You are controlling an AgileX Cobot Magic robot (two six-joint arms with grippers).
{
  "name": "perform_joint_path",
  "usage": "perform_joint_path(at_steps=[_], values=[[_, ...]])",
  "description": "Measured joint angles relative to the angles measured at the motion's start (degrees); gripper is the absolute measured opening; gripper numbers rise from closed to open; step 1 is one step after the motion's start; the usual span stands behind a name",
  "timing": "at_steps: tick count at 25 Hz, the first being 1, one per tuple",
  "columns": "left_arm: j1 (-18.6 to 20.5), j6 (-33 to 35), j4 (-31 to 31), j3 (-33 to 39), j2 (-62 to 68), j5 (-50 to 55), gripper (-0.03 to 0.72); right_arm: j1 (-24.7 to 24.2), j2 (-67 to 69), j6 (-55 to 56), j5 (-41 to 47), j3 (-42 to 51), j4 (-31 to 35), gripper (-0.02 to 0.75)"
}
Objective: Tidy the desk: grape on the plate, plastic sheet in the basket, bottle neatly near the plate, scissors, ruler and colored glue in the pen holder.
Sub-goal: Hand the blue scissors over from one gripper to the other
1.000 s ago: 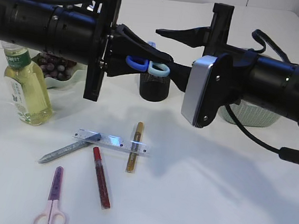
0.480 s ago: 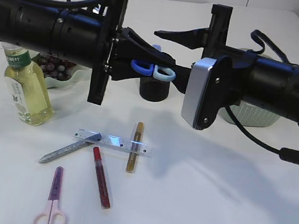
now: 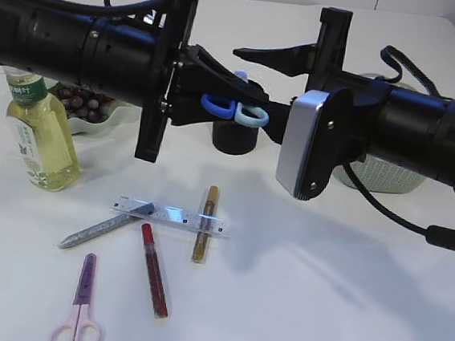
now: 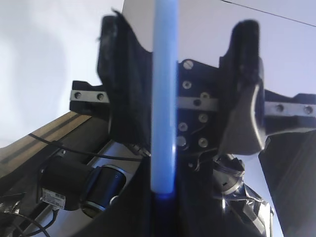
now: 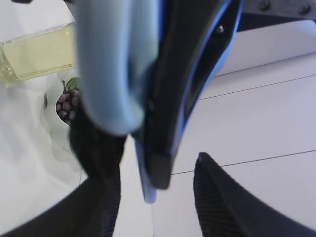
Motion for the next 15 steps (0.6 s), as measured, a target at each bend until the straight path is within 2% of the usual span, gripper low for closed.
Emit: perform_joint_path(at_steps=[8,15], values=[[0.0,0.0,0.1,0.0,0.3,0.0,0.044,0.0,0.0,0.0,0.0,0.0,-0.3,0.381],[0.0,0.0,0.2,0.0,0.4,0.0,0.044,0.0,0.0,0.0,-0.2,0.0,-0.3,0.267]])
